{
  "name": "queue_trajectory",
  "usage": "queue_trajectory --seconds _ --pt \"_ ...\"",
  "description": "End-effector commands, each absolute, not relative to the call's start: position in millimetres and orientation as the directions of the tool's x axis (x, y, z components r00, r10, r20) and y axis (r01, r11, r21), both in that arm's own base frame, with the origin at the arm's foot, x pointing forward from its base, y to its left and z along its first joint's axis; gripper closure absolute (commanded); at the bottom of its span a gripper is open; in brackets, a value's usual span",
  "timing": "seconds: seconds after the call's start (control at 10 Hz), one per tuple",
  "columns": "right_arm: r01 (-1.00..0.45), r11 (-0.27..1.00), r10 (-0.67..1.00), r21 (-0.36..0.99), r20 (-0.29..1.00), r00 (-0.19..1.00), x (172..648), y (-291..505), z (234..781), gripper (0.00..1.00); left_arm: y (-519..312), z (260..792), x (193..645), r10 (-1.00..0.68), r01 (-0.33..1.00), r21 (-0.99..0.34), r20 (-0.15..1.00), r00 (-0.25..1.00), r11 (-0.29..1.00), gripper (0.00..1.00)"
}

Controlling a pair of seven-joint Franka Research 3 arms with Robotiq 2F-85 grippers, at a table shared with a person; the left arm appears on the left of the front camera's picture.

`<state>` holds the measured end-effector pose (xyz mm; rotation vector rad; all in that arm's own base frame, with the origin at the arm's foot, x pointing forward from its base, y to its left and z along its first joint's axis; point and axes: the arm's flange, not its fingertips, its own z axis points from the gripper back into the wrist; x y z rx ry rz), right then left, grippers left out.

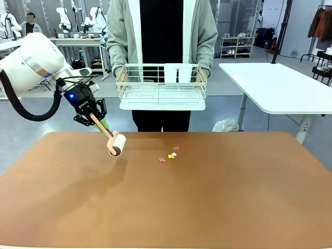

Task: Clean the table.
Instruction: Clean the table with the Lint Roller when the human lifts the Dish drying rack.

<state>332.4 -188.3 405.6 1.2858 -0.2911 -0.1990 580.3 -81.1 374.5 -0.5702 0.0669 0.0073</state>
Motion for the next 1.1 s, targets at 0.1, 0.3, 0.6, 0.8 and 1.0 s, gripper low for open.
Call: queue_trajectory --seconds 0.1,0.3,0.6,0.8,1.0 --pt "-0.04 0.263 -0.307 0.964 0.123 0.944 331 -188 407 0.0 -97 365 576 -0.021 0.011 -0.534 -0.013 1.0 0.845 0.79" --pt "-0.04 0.263 -0.307 0.964 0.123 0.944 331 -188 407 0.0 -124 351 575 -0.061 0.052 -0.565 0.003 0.998 0.824 0.79" --pt "-0.04 0.263 -0.307 0.964 0.123 0.944 331 -188 407 0.0 -149 351 580 -0.04 0.045 -0.603 0.022 0.999 0.797 0.79" --pt "-0.04 0.263 -0.307 0.964 0.123 0.944 331 -188 407 0.0 -167 341 589 -0.058 0.044 -0.614 -0.003 0.998 0.788 0.79" --pt "-0.04 0.263 -0.307 0.964 0.123 0.944 331 -188 407 0.0 -178 337 594 -0.078 0.041 -0.614 -0.034 0.996 0.788 0.79"
